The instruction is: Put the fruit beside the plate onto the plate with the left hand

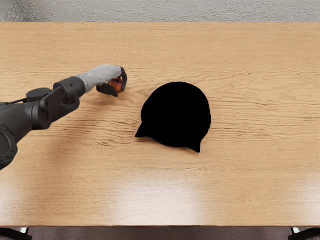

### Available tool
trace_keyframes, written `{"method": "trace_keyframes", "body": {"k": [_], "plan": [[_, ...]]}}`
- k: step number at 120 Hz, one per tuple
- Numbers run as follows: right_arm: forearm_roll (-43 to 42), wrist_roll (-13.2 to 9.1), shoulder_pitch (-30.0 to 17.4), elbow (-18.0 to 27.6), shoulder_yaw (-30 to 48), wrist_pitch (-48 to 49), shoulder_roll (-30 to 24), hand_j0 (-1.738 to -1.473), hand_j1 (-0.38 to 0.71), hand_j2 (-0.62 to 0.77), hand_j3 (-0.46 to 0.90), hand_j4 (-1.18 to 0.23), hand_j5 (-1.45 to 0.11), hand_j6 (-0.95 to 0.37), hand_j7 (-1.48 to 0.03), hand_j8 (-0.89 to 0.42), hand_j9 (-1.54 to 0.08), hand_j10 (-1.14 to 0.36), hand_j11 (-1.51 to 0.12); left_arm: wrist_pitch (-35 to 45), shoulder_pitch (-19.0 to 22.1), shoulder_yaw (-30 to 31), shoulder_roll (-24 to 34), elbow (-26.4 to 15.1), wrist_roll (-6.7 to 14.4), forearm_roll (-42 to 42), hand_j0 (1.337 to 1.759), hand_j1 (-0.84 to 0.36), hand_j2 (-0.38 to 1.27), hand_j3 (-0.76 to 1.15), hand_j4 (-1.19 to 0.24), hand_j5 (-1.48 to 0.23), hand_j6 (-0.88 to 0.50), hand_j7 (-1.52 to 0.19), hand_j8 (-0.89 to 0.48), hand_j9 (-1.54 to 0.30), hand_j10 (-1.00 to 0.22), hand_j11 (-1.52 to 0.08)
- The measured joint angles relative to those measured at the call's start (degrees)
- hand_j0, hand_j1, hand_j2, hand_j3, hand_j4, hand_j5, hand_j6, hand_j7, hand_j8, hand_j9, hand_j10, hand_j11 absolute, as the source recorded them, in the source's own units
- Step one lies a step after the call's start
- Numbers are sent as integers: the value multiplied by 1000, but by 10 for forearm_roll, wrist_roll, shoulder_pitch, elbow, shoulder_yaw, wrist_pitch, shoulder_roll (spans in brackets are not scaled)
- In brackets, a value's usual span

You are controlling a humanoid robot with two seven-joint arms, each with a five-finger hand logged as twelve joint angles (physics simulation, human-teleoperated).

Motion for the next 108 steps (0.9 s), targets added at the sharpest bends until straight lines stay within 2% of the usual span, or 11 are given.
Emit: {"method": "trace_keyframes", "body": {"k": [21, 31, 32, 48, 63, 84, 97, 100, 108], "plan": [[0, 0, 2, 0, 0, 0, 0, -1658, -349, 0, 0, 0, 0, 0, 0, 0, 0, 0, 0, -17, -22, -59, -7, -4, 0, -14, 1636, -438, 411, 18, -831, -1190, -304, -1157, -272, -1189, -782, -1212], [0, 0, 3, 0, 0, 0, 0, -1658, -349, 0, 0, 0, 0, 0, 0, 0, 0, 0, 0, -33, -28, -91, -9, -20, 0, -16, 1638, -491, 518, 12, -828, -1202, -276, -1160, -251, -1186, -771, -1211], [0, 0, 3, 0, 0, 0, 0, -1658, -349, 0, 0, 0, 0, 0, 0, 0, 0, 0, 0, -34, -29, -93, -9, -23, 0, -16, 1638, -513, 599, 11, -827, -1203, -274, -1161, -246, -1187, -772, -1212], [0, 0, 3, 0, 0, 0, 0, -1658, -349, 0, 0, 0, 0, 0, 0, 0, 0, 0, 0, -46, -31, -132, -9, -55, 0, -16, 1642, -415, 412, 6, -822, -1209, -315, -1166, -277, -1181, -823, -1198], [-1, 0, 4, 0, 0, 0, 0, -1658, -349, 0, 0, 0, 0, 0, 0, 0, 0, 0, 0, -49, -64, -162, -8, -86, 0, -17, 1645, -334, 313, 3, -821, -1203, -360, -1168, -315, -1185, -861, -1188], [-1, 0, 7, 0, 0, 0, 0, -1658, -349, 0, 0, 0, 0, 0, 0, 0, 0, 0, 0, -50, -91, -175, -10, -152, 0, -13, 1649, -303, 326, 1, -808, -1204, -373, -1164, -328, -1179, -855, -1159], [-1, 0, 10, 0, 0, 0, 0, -1658, -349, 0, 0, 0, 0, 0, 0, 0, 0, 0, 0, -48, -95, -176, -10, -191, 0, 1, 1651, -316, 434, 1, -796, -1204, -382, -1158, -338, -1154, -862, -1137], [-1, 0, 10, 0, 0, 0, 0, -1658, -349, 0, 0, 0, 0, 0, 0, 0, 0, 0, 0, -48, -96, -176, -10, -198, 0, 4, 1652, -321, 403, 0, -794, -1203, -376, -1154, -350, -1148, -861, -1134], [-1, 0, 11, 0, 0, 0, 0, -1658, -349, 0, 0, 0, 0, -1, 0, 0, 0, 0, 0, -47, -92, -176, -10, -211, 0, 17, 1653, -344, 457, 0, -785, -1208, -365, -1146, -337, -1132, -852, -1123]]}}
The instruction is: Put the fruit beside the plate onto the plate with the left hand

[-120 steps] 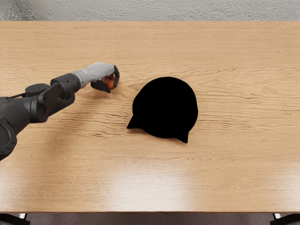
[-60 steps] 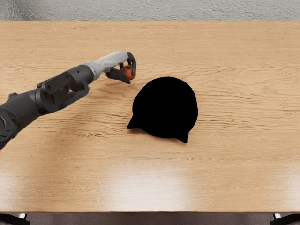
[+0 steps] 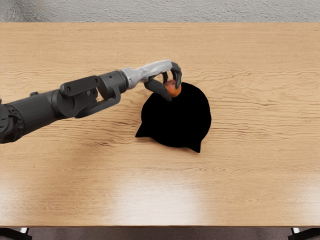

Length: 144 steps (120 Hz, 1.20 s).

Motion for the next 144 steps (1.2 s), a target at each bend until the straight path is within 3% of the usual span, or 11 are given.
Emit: {"method": "trace_keyframes", "body": {"k": [12, 19, 38, 60, 80, 97, 107, 124, 144], "plan": [[0, 0, 1, 0, 0, 0, 0, -1658, -349, 0, 0, 0, 0, -1, 0, 0, 0, 0, 0, 1, 3, 1, -1, -8, 0, 22, 1654, -338, 422, 0, -771, -1192, -374, -1123, -364, -1101, -847, -1099], [-1, 0, 1, 0, 0, 0, 0, -1658, -349, 0, 0, 0, 0, -1, 0, 0, 0, 0, 0, 3, 11, -1, -3, -7, 0, 27, 1654, -307, 356, 0, -714, -1079, -406, -1025, -380, -1008, -846, -1009], [-2, 0, 2, 0, 0, 0, 0, -1658, -349, 0, 0, 0, 0, -1, 0, 0, 0, 0, 0, 4, 27, -28, -6, 17, 0, 8, 1657, 12, 197, 0, -357, -531, -216, -505, -204, -497, -418, -498], [-2, 0, 3, 0, 0, 0, 0, -1658, -349, 0, 0, 0, 0, -1, 0, 0, 0, 0, 0, 5, 49, -118, 6, 45, 0, -2, 1657, 198, 84, 0, -160, -232, -103, -222, -98, -219, -184, -219], [-2, 0, 5, 0, 0, 0, 0, -1658, -349, 0, 0, 0, 0, -1, 0, 0, 0, 0, 0, 5, 79, -185, 73, 53, 0, -37, 1658, 270, 41, 0, -84, -117, -59, -113, -56, -111, -94, -111], [-2, 0, 6, 0, 0, 0, 0, -1658, -349, 0, 0, 0, 0, -1, 0, 0, 0, 0, 0, 17, 168, -251, 108, 61, 0, -50, 1658, 299, 24, 0, -51, -71, -39, -69, -38, -68, -56, -68], [-2, 0, 6, 0, 0, 0, 0, -1658, -349, 0, 0, 0, 0, -1, 0, 0, 0, 0, 0, 42, 197, -282, 115, 64, 0, -54, 1658, 309, 18, 0, -43, -56, -35, -55, -34, -54, -46, -54], [-2, 1, 6, 0, 0, 0, 0, -1658, -349, 0, 0, 0, 0, -1, 0, 0, 0, 0, 0, 58, 216, -332, 126, 65, 0, -69, 1658, 318, 12, 0, -31, -41, -27, -40, -26, -40, -32, -40], [-2, 1, 6, 1, 0, 0, 0, -1658, -349, 0, 0, 0, 0, 0, 0, 0, 0, 0, 0, 63, 239, -351, 131, 66, 0, -78, 1658, 323, 9, 0, -25, -32, -23, -32, -23, -32, -25, -32]]}}
